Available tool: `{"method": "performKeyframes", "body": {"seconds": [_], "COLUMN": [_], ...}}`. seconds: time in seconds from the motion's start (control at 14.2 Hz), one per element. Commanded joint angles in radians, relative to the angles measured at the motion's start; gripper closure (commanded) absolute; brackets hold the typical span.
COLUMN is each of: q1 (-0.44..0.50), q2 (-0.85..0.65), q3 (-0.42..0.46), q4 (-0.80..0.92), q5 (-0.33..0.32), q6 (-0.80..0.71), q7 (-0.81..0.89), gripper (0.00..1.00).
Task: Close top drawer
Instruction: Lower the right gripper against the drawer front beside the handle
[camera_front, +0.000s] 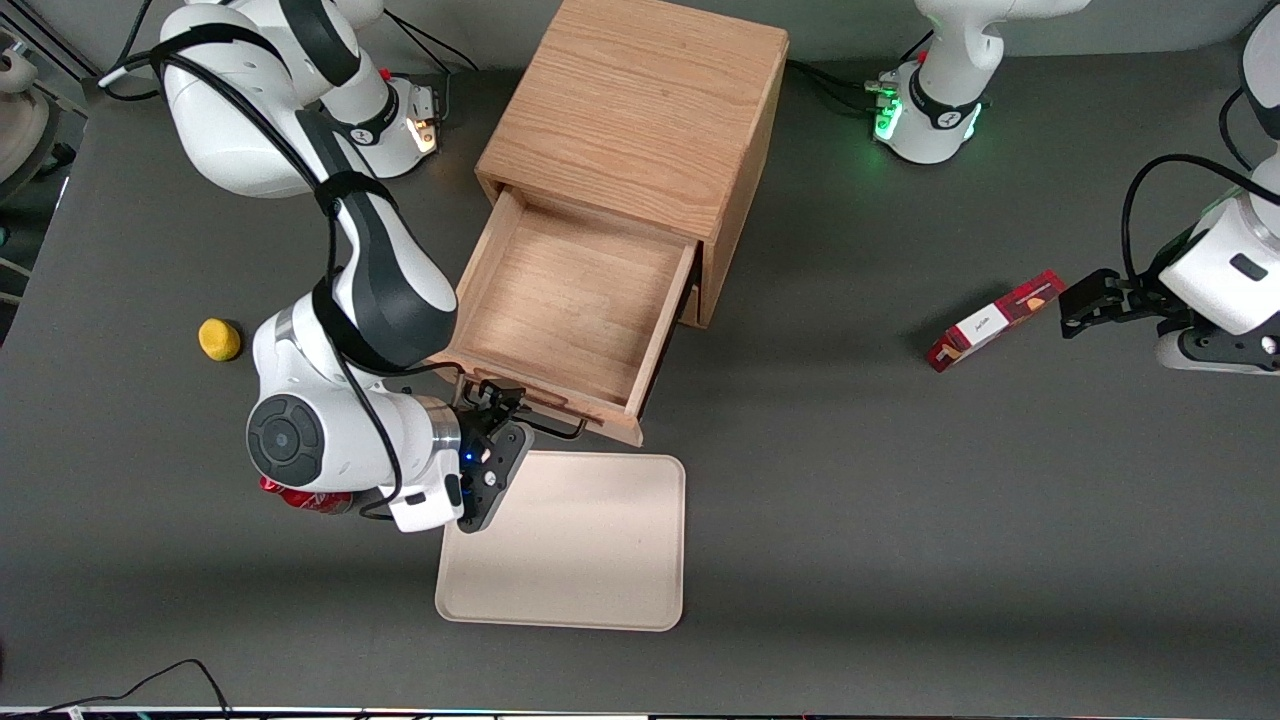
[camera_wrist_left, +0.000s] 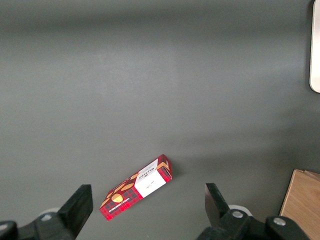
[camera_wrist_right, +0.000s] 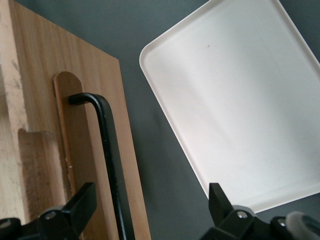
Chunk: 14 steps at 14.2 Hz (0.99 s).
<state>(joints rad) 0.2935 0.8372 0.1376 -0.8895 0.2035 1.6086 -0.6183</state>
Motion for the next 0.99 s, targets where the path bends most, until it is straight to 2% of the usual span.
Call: {"method": "performKeyframes", "body": {"seconds": [0.0, 0.49, 0.92], "q1": [-0.008, -0.011, -0.008], "q2": [0.01, 0.003, -0.065], "q3": [0.008, 0.008, 0.014], "q4": [-0.002, -0.035, -0.158], "q5": [0.028, 0.03, 0.066], "q6": [-0.004, -0.004, -0.001], "q7": [0.016, 0.023, 0.026], "gripper": [0.0, 0.0, 0.0]}}
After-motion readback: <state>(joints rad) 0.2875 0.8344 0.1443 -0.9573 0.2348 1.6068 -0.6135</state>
